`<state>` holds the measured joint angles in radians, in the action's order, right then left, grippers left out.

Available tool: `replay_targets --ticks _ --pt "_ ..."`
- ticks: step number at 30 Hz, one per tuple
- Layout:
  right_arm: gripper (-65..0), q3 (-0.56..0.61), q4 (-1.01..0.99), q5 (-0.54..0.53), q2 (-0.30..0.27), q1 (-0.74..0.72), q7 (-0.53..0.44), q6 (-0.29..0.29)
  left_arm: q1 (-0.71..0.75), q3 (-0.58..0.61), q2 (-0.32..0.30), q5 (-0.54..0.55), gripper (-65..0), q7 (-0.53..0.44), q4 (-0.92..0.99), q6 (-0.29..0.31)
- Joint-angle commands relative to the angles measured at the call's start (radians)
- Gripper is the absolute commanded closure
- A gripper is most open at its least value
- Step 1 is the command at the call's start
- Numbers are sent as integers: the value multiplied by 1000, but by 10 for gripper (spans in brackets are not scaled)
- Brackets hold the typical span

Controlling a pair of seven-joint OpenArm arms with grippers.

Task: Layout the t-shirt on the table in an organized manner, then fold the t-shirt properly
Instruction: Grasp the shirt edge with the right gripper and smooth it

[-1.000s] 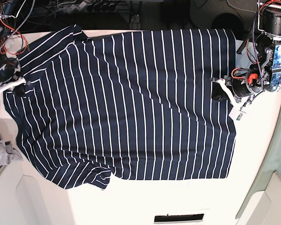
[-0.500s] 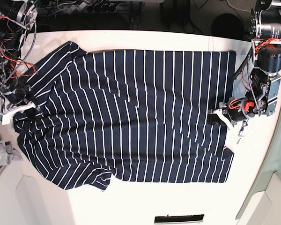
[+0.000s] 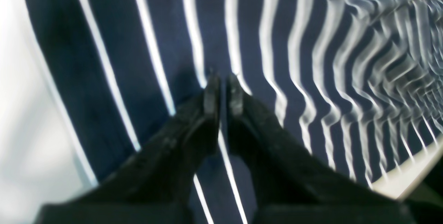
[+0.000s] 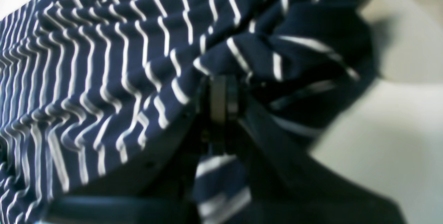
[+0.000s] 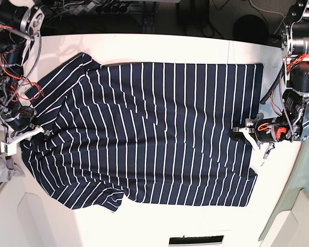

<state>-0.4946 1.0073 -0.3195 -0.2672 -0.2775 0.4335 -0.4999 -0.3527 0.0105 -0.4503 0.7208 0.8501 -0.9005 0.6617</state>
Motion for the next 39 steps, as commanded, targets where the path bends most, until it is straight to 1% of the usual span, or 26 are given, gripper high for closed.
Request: replay_targets --ticks 1,3,5,8,10,11,13,14,15,16,18,20,22,24,27,30,36,37,39 --pt "0 -23 70 -41 -20 29 0 -13 4 -5 -35 45 -72 1 -65 16" --pt "0 -57 180 -101 -20 117 20 -13 67 -5 -62 85 -72 15 -161 24" --pt "0 -89 268 -142 -21 193 27 -16 129 -5 -80 93 -72 15 -251 31" --pt "0 -119 341 -164 -21 279 42 -38 217 -5 -82 95 -72 14 -367 31" --pt "0 -121 349 -163 -21 321 35 -39 273 -5 -79 99 -72 5 -420 31" --pt "-50 -120 346 -163 -20 333 34 -39 297 -5 -77 99 -72 -7 -434 31" --pt "-254 -120 334 -159 -19 339 14 -39 329 -5 -74 98 -72 -31 -439 31" --pt "-333 -117 325 -148 -20 336 -8 -39 341 -5 -72 98 -72 -38 -439 31" --pt "-379 -109 317 -126 -22 333 -37 -39 349 -5 -69 98 -72 -39 -439 31" --pt "-388 -97 308 -92 -24 327 -61 -37 355 -5 -66 98 -72 -38 -439 31" --pt "-388 -63 274 -33 -31 300 -78 -27 357 -5 -58 98 -72 -38 -439 32" --pt "-388 -13 222 -27 -46 269 -81 -25 355 -5 -49 98 -72 -38 -439 32" --pt "-387 37 179 -7 -56 241 -113 -25 356 -5 -41 97 -72 -38 -439 32" --pt "-386 78 146 35 -60 216 -141 -23 358 -5 -37 85 -72 -38 -439 32" --pt "-386 124 114 68 -60 185 -145 -23 358 -5 -34 66 -72 -38 -439 32" --pt "-385 148 96 69 -60 172 -145 -23 358 -5 -34 67 -72 -38 -439 32" --pt "-385 149 97 69 -60 173 -145 -23 358 -5 -32 66 -72 -38 -439 31" --pt "-377 149 97 69 -60 173 -145 -23 358 -5 -32 63 -72 -38 -439 31" --pt "-314 149 97 69 -60 173 -141 -24 359 -5 -32 61 -72 -38 -439 31"
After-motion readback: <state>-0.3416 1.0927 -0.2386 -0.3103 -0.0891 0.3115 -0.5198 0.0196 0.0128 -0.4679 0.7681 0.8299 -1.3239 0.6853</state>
